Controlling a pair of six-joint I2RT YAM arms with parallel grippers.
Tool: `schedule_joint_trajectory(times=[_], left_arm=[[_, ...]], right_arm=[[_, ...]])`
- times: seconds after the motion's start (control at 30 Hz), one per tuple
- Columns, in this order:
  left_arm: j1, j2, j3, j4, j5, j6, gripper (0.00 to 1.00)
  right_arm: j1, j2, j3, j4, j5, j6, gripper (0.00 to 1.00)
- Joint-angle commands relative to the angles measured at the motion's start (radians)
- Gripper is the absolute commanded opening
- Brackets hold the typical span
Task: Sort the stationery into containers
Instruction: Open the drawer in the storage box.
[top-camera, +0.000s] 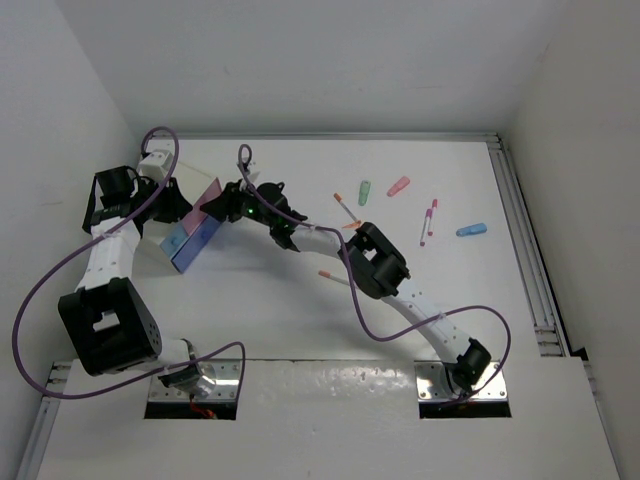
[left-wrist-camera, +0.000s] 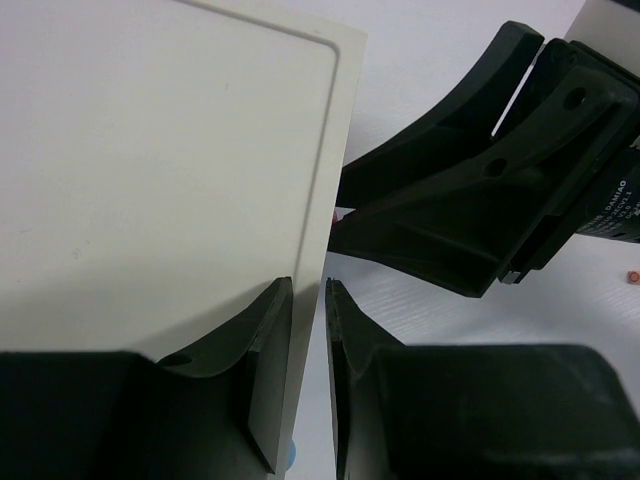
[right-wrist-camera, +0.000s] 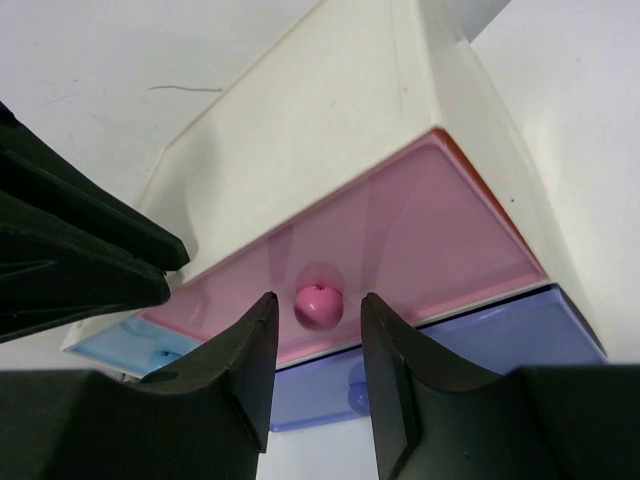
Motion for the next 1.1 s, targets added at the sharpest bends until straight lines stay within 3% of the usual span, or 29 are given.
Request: schedule_joint_trajectory(times=[0.0, 0.7, 0.9, 1.07], left_arm=[[-0.004, 0.048, -0.063, -0.169, 0.002, -0.015, 0.26], [-0.006, 0.05, -0.061, -0.169, 0.001, -0.015, 0.26], [-0.006, 0.047, -0.065, -0.172, -0.002, -0.01, 0.26], [-0.006, 0.044, -0.066, -0.174, -0.002, -0.016, 0.26]], right_arm=[[0.004, 0.019, 0.058, 0.044, 0.019, -0.03, 0.38], [0.013, 0.032, 0.075, 0.036, 0.015, -0.03, 0.35], [0.013, 0.03, 0.081, 0.039, 0.025, -0.031, 0.24], [0.01, 0.012, 0.052, 0.05, 0.018, -0.021, 0.01]])
